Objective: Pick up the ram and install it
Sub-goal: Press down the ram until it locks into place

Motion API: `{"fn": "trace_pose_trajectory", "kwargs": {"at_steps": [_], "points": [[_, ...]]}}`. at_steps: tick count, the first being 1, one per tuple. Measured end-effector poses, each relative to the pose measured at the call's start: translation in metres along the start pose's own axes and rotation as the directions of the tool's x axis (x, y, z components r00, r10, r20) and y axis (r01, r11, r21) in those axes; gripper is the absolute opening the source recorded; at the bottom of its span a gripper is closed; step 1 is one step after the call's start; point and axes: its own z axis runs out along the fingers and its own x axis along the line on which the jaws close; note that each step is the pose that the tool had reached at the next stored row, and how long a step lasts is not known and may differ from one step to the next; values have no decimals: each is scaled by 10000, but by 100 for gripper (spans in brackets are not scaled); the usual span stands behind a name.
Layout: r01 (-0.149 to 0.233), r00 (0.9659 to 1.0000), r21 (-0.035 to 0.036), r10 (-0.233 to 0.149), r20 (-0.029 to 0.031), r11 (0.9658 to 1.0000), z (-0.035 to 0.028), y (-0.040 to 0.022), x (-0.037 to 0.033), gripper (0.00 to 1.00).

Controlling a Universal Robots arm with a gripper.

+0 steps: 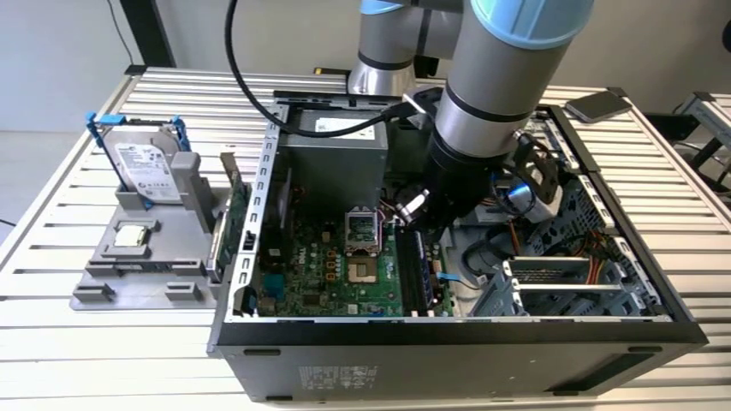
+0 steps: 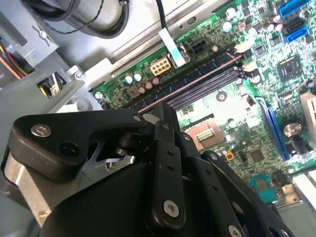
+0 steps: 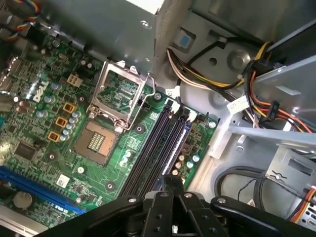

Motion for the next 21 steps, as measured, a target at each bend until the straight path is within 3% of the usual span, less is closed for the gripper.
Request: {"fn": "trace_pose_trajectory", "kwargs": {"at_steps": [6,10,14,17,21], "points": [[775,9970,9,-775,52,9970,0,0,0,0],[1484,9889,-20,-1484,26,9889,0,0,0,0],[2205,9754,-60,-2205,0,9754,0,0,0,0],[2708,9626,-90,-2708,3,9626,-1,0,1,0],[3323,9432,-106,-3323,64,9431,0,0,-1,0]]}}
